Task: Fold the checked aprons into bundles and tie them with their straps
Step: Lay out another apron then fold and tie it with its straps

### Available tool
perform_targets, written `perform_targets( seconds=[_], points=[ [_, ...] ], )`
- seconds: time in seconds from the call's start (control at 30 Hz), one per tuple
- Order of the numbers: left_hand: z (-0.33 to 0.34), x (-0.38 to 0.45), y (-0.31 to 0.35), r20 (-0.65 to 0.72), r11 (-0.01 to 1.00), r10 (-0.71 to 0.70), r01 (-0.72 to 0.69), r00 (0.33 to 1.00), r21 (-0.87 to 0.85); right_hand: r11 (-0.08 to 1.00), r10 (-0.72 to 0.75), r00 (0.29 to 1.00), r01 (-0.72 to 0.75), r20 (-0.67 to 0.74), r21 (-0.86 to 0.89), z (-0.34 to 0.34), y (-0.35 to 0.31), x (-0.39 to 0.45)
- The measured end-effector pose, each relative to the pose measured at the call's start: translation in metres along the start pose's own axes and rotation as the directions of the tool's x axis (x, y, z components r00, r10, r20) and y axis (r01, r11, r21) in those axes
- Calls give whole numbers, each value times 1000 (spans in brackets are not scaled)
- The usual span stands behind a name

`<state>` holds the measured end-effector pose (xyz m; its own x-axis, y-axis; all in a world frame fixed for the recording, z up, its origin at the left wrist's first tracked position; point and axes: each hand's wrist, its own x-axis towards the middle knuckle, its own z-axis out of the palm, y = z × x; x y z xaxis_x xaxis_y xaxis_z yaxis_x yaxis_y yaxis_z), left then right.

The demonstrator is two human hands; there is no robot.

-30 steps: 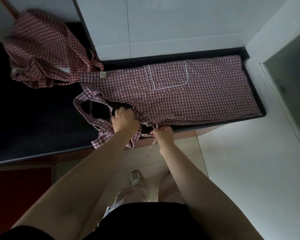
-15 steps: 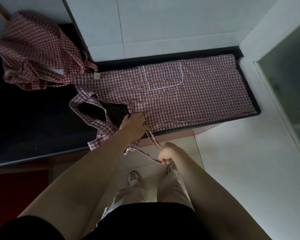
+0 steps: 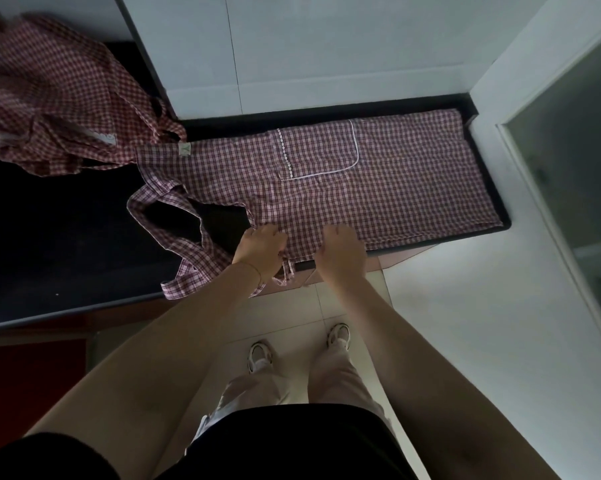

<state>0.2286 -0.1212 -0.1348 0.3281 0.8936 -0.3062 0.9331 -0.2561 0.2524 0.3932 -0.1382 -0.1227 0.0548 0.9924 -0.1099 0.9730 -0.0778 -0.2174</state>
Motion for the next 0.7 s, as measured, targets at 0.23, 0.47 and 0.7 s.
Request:
perform_targets(
  seconds=[0.23, 0.47, 0.7],
  points=[
    [-13, -3, -7, -42, 997, 72, -72, 997, -7, 925, -123, 960, 202, 250, -323, 7, 23, 15],
    [-30, 15, 13, 131, 991, -45, 27, 990, 131, 974, -36, 924, 117, 382, -192, -18, 24, 37],
    [-14, 53, 41, 247, 968, -228, 246, 942, -46, 965, -157, 909, 224, 386, -134, -11, 60, 69]
  ],
)
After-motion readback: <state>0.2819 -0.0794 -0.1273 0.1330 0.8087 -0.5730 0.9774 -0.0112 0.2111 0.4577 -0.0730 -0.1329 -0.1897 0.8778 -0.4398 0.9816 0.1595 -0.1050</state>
